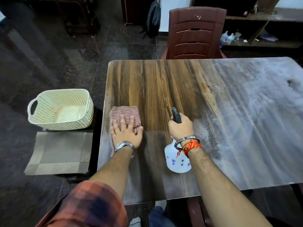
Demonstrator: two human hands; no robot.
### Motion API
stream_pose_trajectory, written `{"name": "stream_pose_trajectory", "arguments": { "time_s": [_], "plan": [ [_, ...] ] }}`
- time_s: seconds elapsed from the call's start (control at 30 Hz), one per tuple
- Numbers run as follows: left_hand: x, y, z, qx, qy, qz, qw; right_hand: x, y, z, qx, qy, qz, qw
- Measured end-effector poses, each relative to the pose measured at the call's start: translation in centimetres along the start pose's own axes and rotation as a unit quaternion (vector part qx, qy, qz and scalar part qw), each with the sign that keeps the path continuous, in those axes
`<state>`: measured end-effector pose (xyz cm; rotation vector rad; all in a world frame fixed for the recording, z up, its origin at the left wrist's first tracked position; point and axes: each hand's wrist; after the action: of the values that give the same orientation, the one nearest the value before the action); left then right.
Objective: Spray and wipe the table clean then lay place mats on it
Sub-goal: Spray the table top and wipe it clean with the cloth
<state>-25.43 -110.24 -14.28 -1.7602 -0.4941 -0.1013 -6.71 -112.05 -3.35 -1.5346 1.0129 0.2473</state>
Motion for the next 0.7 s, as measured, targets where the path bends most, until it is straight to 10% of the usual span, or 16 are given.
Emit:
{"name": "stream_pose_trajectory", "arguments": {
  "time_s": [0.23,0.7],
  "plan": [
    [1.8,2.4,-7.2,-0.074,0.21,0.032,0.974,2.4,-1.1,-4.7,0.062,0.019,-0.018,0.998],
    [-9.1,-0.5,-12.9,0.015,-0.039,-0.08,0.996,3.5,0.9,-14.5,-0.031,-0.015,-0.002,0.999]
  ]
}}
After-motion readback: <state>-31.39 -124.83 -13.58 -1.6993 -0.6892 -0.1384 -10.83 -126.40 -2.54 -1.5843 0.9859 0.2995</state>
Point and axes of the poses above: each hand's wrist, its own z-axis towards the middle knuckle, its own y-axis out of the palm, x = y × z, and after that the axes turned 11 degrees about -z, right-handed
